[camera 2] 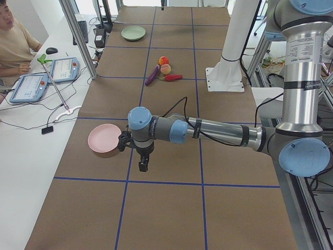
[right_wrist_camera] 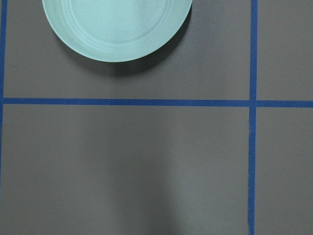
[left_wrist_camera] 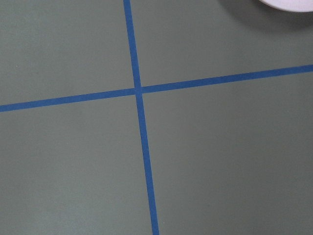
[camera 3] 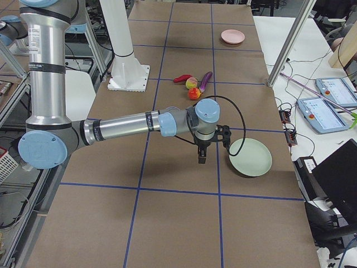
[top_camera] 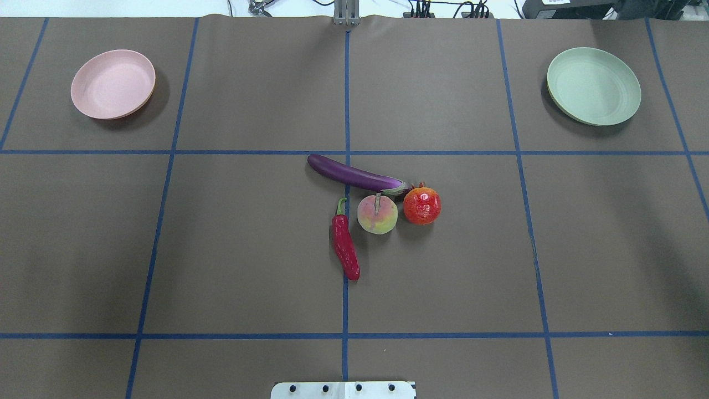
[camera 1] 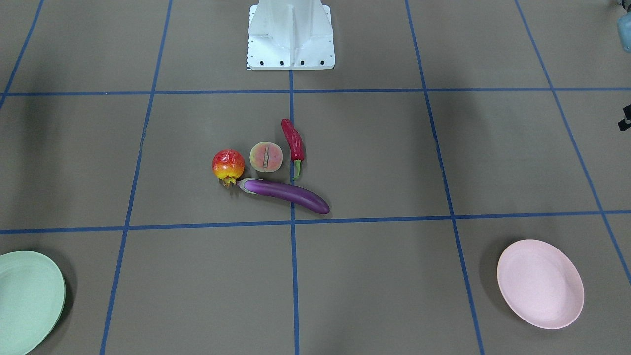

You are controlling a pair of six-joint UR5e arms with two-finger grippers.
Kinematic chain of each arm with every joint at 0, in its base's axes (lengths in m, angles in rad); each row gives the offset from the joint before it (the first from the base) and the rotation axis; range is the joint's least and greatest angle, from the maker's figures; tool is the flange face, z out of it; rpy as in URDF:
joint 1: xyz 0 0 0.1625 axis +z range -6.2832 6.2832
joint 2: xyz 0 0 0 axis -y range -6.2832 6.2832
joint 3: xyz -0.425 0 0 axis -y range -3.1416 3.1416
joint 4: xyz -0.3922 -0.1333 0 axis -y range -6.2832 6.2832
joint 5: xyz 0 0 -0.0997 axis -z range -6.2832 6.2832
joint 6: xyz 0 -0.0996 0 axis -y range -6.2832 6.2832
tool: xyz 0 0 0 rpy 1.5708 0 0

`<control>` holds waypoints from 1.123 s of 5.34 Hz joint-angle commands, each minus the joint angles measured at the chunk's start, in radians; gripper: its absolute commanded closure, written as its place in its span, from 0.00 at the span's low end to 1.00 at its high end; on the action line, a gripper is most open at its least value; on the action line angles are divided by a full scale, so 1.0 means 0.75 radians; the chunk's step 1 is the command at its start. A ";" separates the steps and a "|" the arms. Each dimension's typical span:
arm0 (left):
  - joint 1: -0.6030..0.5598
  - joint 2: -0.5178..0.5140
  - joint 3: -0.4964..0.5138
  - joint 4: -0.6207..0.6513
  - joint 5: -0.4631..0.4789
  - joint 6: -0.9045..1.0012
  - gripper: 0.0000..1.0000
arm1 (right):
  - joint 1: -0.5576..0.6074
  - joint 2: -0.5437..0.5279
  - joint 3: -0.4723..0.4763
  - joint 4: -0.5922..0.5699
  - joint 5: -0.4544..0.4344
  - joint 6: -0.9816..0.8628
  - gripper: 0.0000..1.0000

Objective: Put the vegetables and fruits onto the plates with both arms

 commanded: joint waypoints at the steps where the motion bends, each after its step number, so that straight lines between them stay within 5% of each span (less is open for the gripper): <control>1: -0.024 0.009 -0.012 0.001 -0.049 0.000 0.00 | 0.000 -0.039 0.007 0.001 0.004 0.000 0.00; 6: -0.020 0.028 -0.033 -0.017 -0.055 0.002 0.00 | 0.000 -0.035 -0.026 0.001 -0.006 -0.020 0.00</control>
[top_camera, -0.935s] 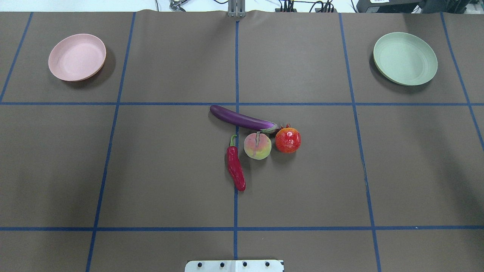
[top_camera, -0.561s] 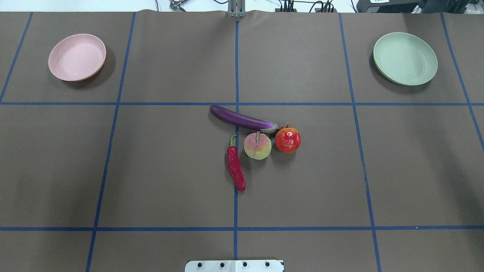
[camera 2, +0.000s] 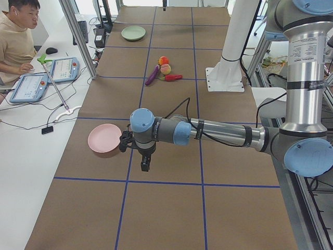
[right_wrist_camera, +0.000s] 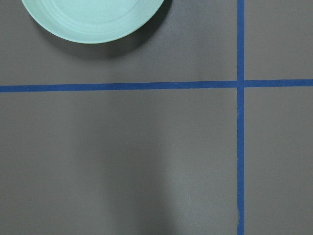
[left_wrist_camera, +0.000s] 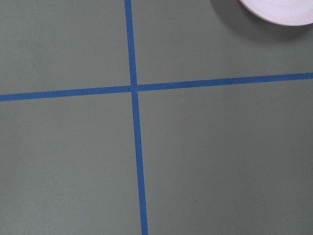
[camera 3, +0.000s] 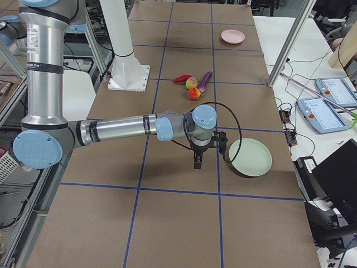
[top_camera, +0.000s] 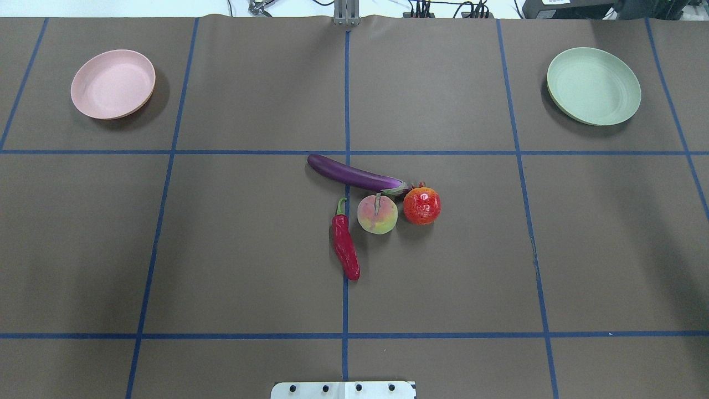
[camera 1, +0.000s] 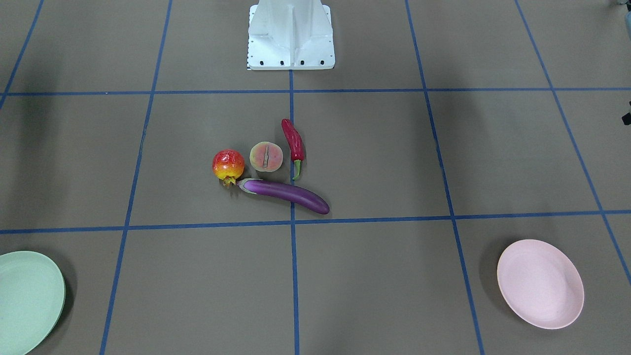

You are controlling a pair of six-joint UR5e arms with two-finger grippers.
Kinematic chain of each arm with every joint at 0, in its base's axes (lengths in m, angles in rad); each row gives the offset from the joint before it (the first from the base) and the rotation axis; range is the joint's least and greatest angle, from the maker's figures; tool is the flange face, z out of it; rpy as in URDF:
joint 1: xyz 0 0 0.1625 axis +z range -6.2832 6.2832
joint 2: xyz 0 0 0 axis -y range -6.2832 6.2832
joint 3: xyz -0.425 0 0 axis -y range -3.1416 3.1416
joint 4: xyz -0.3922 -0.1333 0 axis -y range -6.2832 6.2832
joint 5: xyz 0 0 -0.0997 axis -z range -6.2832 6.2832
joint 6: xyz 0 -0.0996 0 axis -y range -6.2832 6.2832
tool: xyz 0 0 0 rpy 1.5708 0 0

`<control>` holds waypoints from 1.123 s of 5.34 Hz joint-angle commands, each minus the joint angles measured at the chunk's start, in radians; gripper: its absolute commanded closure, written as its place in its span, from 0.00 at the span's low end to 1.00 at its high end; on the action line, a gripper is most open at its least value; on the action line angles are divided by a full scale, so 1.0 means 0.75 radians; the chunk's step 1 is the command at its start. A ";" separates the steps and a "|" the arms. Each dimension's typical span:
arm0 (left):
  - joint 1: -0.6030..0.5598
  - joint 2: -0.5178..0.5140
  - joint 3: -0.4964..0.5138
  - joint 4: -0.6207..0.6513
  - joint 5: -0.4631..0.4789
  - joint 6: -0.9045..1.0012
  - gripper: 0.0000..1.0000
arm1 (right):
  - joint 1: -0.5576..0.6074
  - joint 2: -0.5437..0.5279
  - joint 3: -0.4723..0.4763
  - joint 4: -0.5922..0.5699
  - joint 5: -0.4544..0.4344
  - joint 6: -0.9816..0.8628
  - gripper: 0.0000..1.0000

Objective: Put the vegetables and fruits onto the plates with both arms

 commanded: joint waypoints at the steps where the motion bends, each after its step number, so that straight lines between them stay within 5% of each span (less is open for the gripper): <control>1: 0.008 0.000 -0.046 -0.034 -0.029 -0.003 0.00 | -0.002 0.002 -0.006 0.000 0.008 -0.013 0.00; 2: 0.047 -0.034 -0.058 -0.069 -0.146 -0.189 0.00 | -0.002 0.002 0.012 0.000 0.042 -0.005 0.00; 4: 0.430 -0.187 -0.124 -0.282 -0.099 -0.757 0.00 | -0.002 0.006 -0.014 0.000 0.079 -0.001 0.00; 6: 0.883 -0.497 -0.132 -0.223 0.212 -1.197 0.00 | -0.002 0.002 -0.040 0.106 0.134 0.003 0.00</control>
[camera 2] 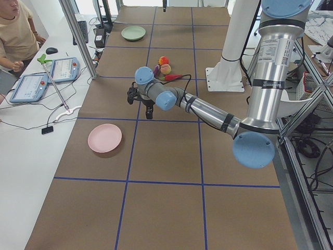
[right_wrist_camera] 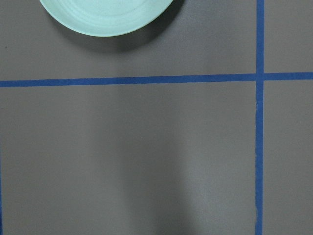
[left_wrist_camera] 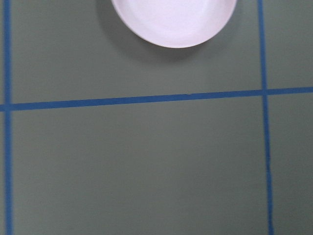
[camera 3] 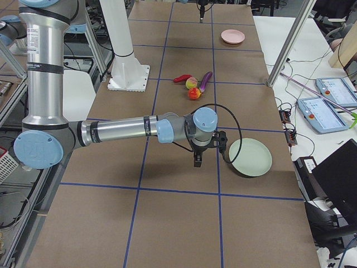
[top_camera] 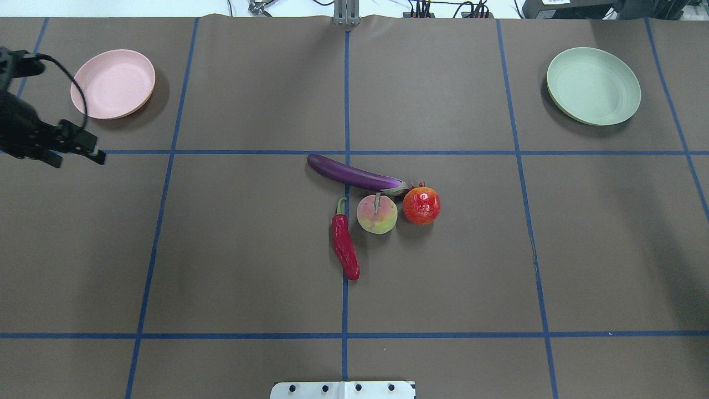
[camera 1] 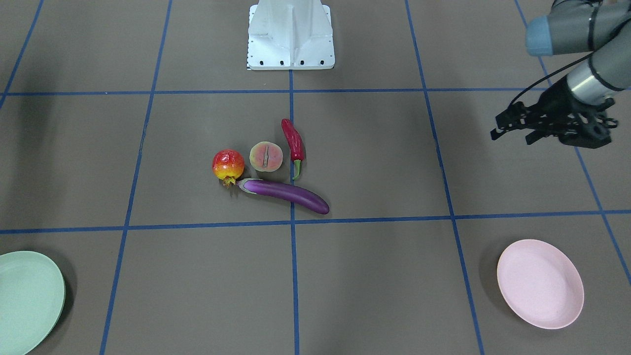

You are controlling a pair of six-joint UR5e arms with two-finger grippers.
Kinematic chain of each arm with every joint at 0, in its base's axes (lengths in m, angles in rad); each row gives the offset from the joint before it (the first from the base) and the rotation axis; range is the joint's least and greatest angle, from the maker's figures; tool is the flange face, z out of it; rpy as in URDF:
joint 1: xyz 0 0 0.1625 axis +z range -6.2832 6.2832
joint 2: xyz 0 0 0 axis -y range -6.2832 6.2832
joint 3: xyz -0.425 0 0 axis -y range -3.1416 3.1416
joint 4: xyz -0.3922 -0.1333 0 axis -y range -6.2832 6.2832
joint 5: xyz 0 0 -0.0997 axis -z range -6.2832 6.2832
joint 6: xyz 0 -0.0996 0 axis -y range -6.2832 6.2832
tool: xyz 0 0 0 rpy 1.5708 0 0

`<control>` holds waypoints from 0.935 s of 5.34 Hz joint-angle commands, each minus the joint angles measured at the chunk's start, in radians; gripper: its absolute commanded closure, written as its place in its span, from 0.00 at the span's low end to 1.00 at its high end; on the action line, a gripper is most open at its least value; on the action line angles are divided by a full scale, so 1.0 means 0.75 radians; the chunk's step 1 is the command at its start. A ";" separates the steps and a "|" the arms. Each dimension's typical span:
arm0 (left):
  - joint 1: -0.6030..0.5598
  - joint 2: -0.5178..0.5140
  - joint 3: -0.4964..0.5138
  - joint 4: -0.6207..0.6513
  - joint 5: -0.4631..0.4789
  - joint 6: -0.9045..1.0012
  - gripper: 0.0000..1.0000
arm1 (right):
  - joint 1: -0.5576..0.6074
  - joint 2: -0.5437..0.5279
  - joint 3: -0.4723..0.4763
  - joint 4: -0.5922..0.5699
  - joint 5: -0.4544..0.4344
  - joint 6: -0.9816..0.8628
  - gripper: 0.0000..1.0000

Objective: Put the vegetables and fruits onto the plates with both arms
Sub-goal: 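Reach the left gripper to the red chili pepper and grasp it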

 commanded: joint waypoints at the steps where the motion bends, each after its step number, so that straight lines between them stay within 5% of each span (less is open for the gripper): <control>1: 0.357 -0.284 0.031 0.168 0.251 -0.210 0.00 | 0.000 0.006 -0.007 0.053 0.021 -0.002 0.00; 3: 0.589 -0.595 0.202 0.175 0.403 -0.353 0.00 | -0.008 -0.007 -0.015 0.219 0.021 -0.010 0.00; 5: 0.675 -0.686 0.276 0.175 0.442 -0.403 0.00 | -0.085 0.068 -0.042 0.241 0.003 0.022 0.00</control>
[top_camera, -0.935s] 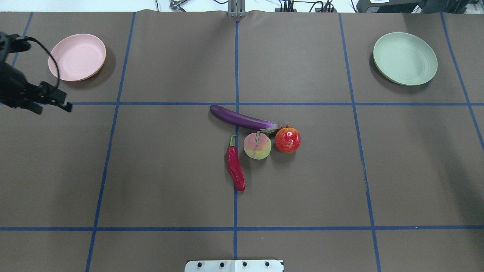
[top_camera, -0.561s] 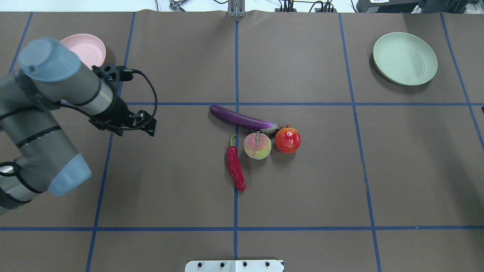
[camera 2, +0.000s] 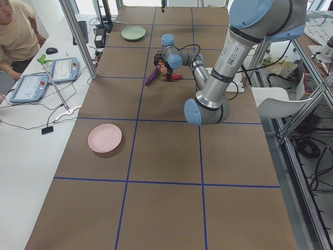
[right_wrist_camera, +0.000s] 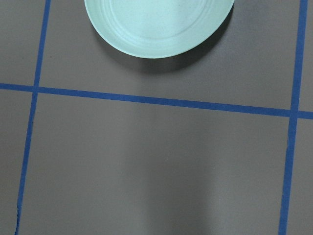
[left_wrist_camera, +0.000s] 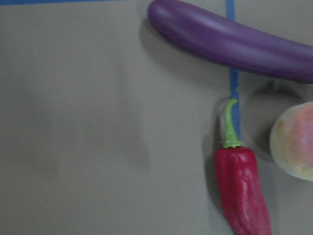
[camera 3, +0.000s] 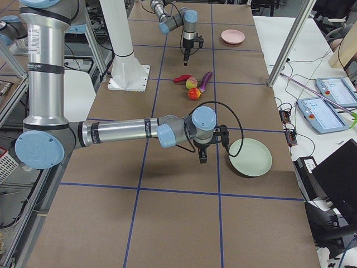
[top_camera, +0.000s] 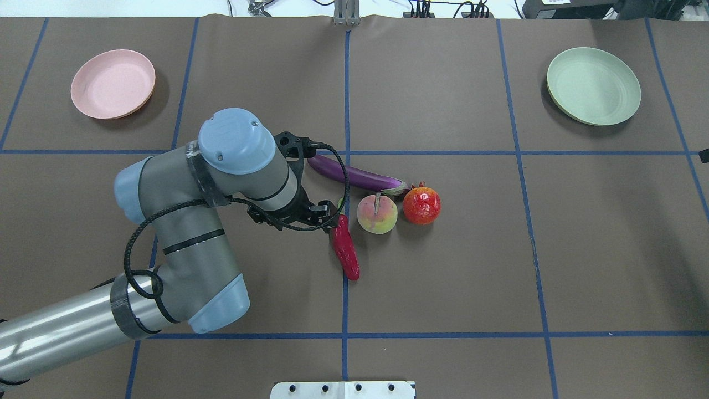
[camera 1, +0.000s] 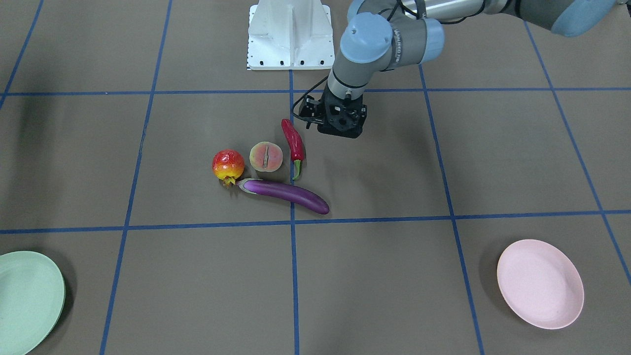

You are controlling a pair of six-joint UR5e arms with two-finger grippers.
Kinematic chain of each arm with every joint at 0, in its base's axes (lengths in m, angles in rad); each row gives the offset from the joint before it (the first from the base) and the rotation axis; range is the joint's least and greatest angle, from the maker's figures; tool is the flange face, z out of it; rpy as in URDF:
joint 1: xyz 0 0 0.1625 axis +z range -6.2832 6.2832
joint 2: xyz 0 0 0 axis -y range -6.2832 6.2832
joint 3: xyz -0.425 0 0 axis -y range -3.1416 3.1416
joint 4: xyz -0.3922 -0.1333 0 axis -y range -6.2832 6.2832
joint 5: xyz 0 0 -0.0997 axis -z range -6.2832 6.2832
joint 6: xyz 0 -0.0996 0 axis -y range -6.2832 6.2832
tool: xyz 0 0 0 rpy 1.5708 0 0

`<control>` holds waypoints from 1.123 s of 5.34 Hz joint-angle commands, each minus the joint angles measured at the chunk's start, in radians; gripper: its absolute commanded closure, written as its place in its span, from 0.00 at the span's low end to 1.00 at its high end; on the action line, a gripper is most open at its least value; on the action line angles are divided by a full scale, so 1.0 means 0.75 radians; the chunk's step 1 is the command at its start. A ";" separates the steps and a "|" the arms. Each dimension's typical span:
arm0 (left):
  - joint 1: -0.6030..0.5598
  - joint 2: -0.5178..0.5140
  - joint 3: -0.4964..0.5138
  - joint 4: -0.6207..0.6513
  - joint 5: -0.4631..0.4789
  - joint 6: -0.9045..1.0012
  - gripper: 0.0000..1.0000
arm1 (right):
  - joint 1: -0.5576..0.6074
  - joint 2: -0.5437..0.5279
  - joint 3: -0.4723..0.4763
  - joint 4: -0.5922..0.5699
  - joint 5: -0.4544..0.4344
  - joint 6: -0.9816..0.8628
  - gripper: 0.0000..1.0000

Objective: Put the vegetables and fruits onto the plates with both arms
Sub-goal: 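Reach the left gripper to the red chili pepper and grasp it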

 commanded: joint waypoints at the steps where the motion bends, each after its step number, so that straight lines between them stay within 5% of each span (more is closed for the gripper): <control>1: 0.057 -0.049 0.080 -0.001 0.011 -0.012 0.00 | -0.120 0.077 -0.008 0.018 -0.020 0.037 0.00; 6: 0.055 -0.186 0.339 -0.011 0.030 -0.004 0.01 | -0.192 0.092 0.010 0.016 0.025 0.085 0.00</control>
